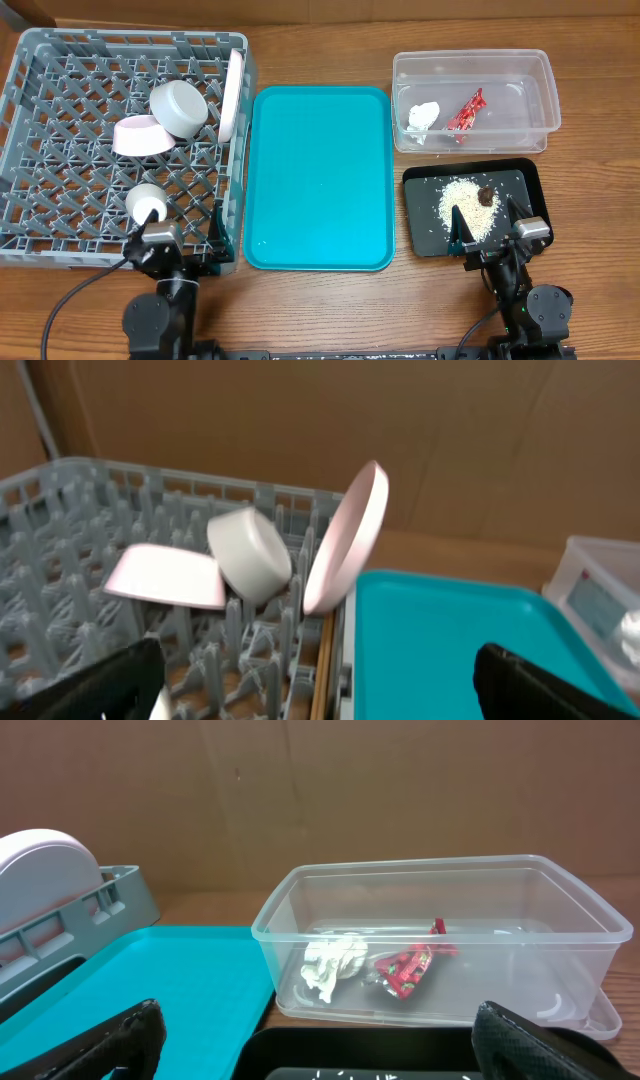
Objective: Sort waste into correct bins and load items into the dishwasher
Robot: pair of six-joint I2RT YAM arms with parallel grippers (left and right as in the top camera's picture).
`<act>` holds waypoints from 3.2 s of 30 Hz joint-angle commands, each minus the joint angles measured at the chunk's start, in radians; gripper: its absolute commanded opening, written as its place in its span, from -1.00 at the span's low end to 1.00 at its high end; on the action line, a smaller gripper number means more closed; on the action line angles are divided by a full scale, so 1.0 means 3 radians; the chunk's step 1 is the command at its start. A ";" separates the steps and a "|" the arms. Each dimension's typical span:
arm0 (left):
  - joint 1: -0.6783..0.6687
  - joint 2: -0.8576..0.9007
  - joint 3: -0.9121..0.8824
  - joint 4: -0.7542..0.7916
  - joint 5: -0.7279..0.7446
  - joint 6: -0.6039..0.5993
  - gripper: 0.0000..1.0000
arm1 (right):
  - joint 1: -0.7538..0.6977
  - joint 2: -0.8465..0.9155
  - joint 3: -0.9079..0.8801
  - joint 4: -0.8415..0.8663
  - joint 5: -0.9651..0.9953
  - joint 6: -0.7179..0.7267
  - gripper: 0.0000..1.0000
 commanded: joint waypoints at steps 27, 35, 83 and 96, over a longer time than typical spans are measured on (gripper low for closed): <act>0.0011 -0.0280 -0.0868 0.0595 0.0113 0.0178 1.00 | -0.0019 -0.0020 -0.0034 0.0017 -0.0011 -0.0013 1.00; 0.0011 -0.0280 -0.0868 0.0595 0.0113 0.0178 1.00 | -0.0019 -0.0020 -0.0034 0.0017 -0.0011 -0.0013 0.99; 0.0011 -0.0280 -0.0868 0.0595 0.0113 0.0178 0.99 | -0.0019 -0.0020 -0.0034 0.0017 -0.0011 -0.0013 1.00; 0.0011 -0.0280 -0.0868 0.0595 0.0113 0.0178 0.99 | -0.0019 -0.0020 -0.0034 0.0017 -0.0011 -0.0013 1.00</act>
